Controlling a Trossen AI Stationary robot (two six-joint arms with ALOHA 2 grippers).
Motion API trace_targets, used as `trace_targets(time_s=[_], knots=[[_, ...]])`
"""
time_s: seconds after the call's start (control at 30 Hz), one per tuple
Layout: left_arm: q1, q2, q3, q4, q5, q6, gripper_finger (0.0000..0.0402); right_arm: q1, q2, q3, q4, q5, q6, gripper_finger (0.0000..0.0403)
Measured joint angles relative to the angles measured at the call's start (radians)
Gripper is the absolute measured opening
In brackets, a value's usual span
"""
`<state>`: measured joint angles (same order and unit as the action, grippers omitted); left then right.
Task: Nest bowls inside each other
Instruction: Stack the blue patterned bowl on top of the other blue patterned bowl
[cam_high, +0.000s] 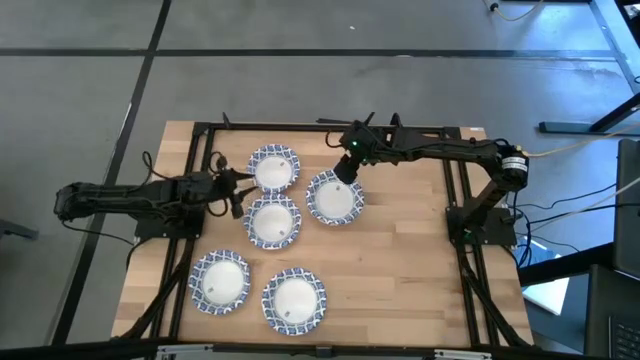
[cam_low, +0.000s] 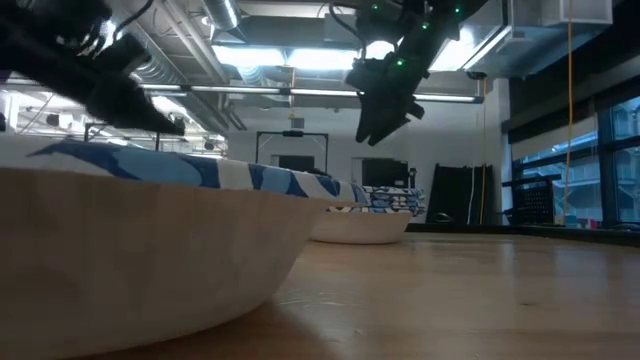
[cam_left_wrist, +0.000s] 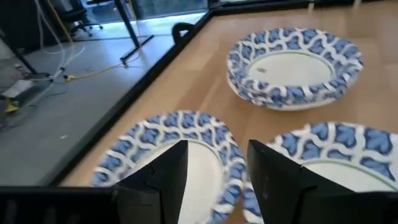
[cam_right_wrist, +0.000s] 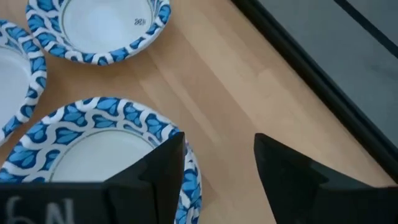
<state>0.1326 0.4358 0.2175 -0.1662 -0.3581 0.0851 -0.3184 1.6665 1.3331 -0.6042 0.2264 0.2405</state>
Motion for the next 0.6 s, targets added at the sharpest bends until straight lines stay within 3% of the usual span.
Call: trace_targets(time_s=[0.2,0.33,0.6], knots=[[0.035,0.186,0.159,-0.203,-0.021,-0.079,0.016,-0.012,0.0,0.0,0.027,-0.02,0.01,0.0193],[0.083,0.343,0.226,-0.206,0.07,-0.184,0.016,-0.013,0.0,0.0,0.056,-0.042,0.009,0.0193],[0.097,0.649,0.357,-0.15,0.141,-0.163,0.016,-0.013,0.0,0.001,0.074,-0.045,0.012,0.0193]])
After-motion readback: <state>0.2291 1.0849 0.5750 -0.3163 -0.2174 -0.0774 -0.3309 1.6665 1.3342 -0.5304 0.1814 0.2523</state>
